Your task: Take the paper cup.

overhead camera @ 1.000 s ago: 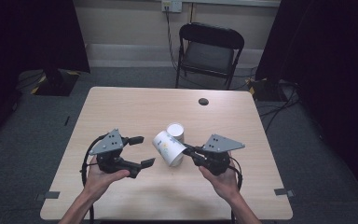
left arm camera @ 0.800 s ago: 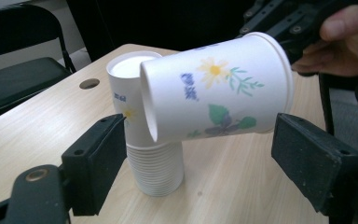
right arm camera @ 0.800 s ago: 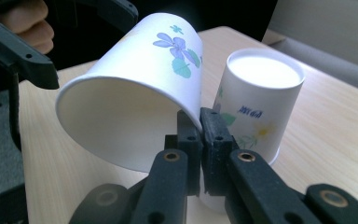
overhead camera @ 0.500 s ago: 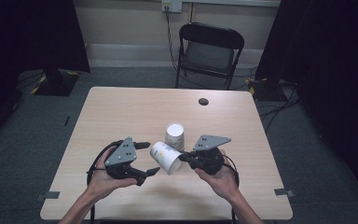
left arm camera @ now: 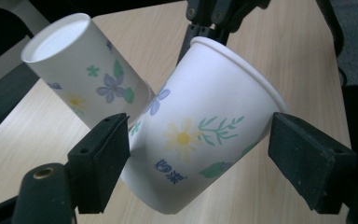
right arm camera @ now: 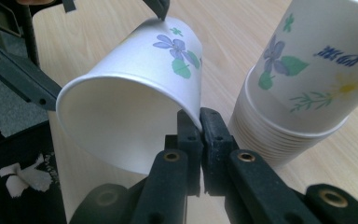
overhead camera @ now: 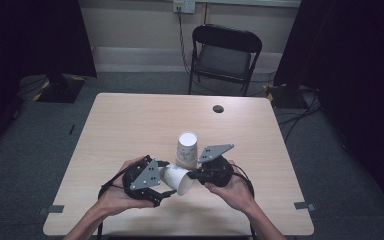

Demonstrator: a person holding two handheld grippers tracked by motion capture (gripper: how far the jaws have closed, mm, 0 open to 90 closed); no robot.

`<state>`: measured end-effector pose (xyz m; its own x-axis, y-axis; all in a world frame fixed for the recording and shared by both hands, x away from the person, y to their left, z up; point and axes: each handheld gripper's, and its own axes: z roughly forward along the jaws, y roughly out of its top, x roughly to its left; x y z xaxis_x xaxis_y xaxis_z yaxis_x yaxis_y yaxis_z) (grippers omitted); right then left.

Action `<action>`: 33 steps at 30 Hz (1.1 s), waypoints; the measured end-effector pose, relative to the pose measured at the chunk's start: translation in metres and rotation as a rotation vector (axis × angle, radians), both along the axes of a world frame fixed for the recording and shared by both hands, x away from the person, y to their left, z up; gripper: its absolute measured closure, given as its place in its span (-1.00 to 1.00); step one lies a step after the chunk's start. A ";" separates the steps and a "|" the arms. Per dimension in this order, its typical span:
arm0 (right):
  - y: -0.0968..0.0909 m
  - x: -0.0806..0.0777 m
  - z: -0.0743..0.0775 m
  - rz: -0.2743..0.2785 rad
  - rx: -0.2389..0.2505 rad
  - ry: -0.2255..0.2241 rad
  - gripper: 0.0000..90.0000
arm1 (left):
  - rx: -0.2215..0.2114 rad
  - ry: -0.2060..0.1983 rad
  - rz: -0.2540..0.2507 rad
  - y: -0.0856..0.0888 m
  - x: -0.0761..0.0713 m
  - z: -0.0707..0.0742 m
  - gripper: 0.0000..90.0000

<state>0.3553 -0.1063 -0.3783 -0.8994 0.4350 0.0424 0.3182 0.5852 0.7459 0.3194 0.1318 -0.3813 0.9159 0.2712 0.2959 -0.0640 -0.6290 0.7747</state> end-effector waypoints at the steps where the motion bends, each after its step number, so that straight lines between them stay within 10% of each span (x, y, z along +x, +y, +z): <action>1: 0.000 0.000 -0.001 0.003 -0.007 0.006 0.96 | 0.022 -0.006 -0.009 -0.002 0.000 -0.002 -0.56; 33: 0.012 0.014 0.006 -0.022 -0.028 0.122 0.97 | 0.079 -0.081 -0.024 -0.025 -0.001 -0.018 -0.59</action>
